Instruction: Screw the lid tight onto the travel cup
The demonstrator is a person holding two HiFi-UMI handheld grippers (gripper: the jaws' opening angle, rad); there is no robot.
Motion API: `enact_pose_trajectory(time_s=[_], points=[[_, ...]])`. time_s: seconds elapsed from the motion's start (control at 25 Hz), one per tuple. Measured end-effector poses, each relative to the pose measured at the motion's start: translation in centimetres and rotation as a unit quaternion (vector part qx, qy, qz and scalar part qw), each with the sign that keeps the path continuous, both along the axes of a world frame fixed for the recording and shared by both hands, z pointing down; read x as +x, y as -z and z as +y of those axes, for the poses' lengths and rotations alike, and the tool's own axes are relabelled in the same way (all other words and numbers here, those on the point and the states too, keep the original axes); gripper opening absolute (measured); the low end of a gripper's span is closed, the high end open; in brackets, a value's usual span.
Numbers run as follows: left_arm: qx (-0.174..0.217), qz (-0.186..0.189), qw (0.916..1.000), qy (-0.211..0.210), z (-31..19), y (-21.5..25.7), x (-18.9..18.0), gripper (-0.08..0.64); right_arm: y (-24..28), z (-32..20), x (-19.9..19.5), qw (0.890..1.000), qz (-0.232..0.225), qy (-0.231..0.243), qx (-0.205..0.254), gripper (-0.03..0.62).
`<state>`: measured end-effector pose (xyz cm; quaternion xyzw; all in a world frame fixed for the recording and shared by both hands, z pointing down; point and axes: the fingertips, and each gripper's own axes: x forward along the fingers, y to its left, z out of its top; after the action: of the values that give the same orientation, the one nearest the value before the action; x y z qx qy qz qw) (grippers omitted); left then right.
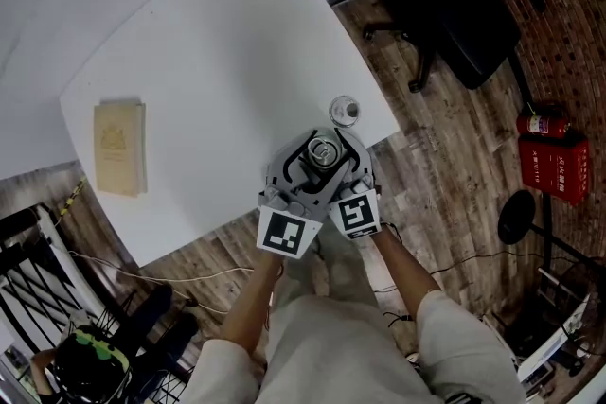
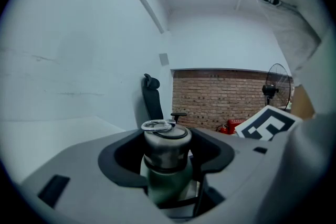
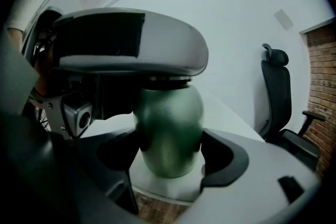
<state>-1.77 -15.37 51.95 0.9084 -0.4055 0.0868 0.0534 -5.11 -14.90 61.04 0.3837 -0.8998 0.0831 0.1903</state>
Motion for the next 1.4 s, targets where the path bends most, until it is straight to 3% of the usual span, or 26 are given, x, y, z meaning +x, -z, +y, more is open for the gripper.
enact_pose_trajectory(time_s=[0.36,0.56,0.72,0.96,1.16,1.28,1.4], points=[[-0.008,0.007,0.9981,-0.060,0.1,0.0,0.3,0.261,-0.1,0.0,0.0,1.000,0.002,0.003,-0.009,0.362],[-0.012,0.008,0.9932,-0.115,0.3,0.0,0.6,0.261,-0.1,0.0,0.1,1.000,0.004,0.003,-0.008,0.362],[-0.024,-0.003,0.9831,-0.181,0.8,-0.2,0.8,0.261,-0.1,0.1,0.1,1.000,0.002,0.002,-0.009,0.362],[-0.032,0.002,0.9600,-0.278,1.2,-0.3,0.9,0.261,-0.2,0.0,0.1,1.000,0.000,0.000,-0.009,0.362],[-0.034,-0.015,0.9454,-0.324,1.5,-0.4,1.0,0.262,-0.4,0.0,0.1,1.000,-0.003,-0.004,-0.008,0.362],[-0.035,-0.008,0.9482,-0.316,1.4,-0.3,1.0,0.262,-0.2,0.0,0.1,1.000,0.001,0.000,-0.008,0.362],[-0.021,0.001,0.9566,-0.291,1.3,-0.2,0.8,0.265,-0.2,0.0,0.1,1.000,0.001,-0.001,-0.007,0.362]])
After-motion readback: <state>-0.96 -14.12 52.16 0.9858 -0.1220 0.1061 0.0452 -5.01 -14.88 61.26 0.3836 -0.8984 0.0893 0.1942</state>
